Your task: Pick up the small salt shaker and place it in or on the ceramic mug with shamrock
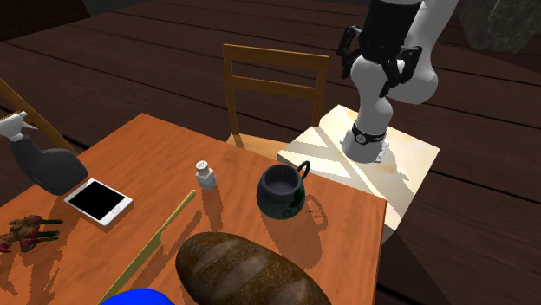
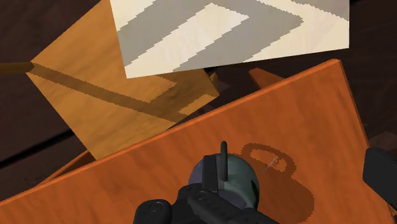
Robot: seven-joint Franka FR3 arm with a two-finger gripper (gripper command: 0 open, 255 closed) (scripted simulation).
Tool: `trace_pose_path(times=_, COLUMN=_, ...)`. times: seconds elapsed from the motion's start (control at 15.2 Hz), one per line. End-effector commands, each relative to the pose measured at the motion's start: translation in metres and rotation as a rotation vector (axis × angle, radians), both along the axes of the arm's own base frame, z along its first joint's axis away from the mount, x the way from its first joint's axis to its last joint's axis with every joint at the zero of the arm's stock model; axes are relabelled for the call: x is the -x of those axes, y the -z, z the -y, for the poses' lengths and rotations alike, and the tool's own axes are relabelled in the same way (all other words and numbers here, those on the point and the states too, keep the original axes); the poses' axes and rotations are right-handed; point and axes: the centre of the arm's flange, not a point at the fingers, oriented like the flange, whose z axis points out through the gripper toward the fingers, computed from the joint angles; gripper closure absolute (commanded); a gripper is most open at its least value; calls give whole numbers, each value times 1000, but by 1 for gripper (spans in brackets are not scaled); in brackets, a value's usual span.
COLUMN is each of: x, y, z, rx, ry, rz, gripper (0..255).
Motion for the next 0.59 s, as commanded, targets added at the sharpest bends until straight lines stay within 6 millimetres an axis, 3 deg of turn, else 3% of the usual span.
trace_pose_path(times=0.0, x=0, y=0, z=0, rx=0, ry=0, rz=0, gripper=0)
trace_pose_path(times=0.53, x=-51, y=54, z=69, rx=10, ry=-91, rz=29, gripper=0)
